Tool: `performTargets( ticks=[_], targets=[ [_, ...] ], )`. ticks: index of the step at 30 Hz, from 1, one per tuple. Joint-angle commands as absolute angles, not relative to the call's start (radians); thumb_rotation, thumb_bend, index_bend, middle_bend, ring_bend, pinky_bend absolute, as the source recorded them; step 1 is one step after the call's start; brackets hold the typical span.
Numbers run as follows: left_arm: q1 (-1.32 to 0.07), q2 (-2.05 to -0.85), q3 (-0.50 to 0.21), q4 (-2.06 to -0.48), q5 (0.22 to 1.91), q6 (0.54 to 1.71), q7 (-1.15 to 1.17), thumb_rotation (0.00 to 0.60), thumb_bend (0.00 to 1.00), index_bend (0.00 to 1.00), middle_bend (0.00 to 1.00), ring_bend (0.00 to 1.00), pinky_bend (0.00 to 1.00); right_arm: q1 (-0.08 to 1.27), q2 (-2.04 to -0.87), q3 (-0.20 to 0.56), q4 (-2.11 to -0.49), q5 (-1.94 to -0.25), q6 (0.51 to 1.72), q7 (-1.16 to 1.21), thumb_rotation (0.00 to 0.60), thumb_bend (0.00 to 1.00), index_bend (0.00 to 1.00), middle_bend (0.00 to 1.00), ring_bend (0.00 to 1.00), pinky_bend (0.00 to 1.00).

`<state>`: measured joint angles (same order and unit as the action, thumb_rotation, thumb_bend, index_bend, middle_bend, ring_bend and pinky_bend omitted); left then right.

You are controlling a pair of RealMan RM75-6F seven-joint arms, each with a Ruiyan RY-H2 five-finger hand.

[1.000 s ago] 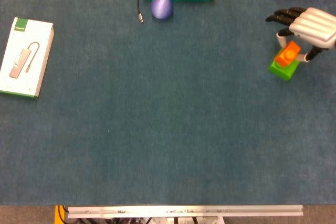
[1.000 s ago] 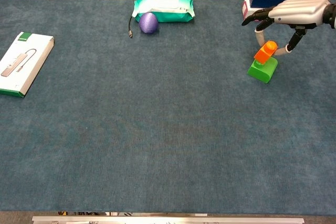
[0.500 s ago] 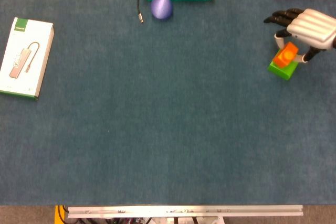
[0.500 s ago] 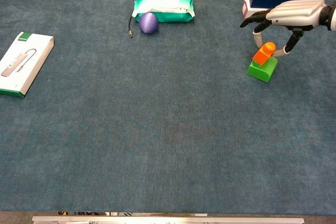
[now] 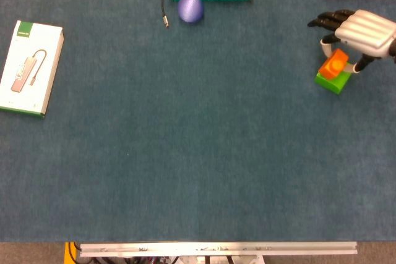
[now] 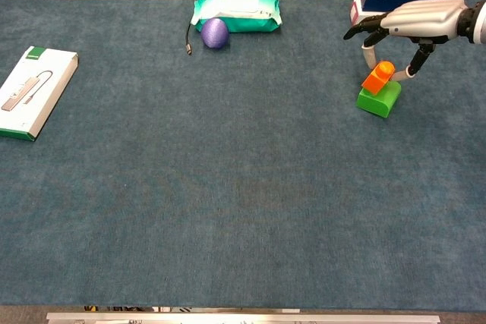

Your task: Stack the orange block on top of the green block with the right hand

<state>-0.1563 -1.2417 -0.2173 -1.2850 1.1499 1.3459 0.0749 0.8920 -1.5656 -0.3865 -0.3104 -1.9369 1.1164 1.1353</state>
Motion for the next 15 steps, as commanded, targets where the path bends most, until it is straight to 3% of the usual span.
performTargets(
  ticks=[1,15],
  targets=[
    [-0.156,-1.242,-0.217,-1.285,1.151,1.347,0.076,0.6,0.0,0.05,0.28,0.25,0.54,0.895,-1.563,-0.39,-0.313,-1.938,1.109,1.145,0.6,0.2,0.52,0.1,0.0,0.14],
    [-0.155,-1.24,-0.216,-1.289,1.153,1.35,0.075,0.6,0.0,0.05,0.28,0.25,0.54,0.915,-1.54,-0.409,-0.341,-1.945,1.087,1.207,0.6,0.2,0.52,0.11,0.0,0.14]
  ],
)
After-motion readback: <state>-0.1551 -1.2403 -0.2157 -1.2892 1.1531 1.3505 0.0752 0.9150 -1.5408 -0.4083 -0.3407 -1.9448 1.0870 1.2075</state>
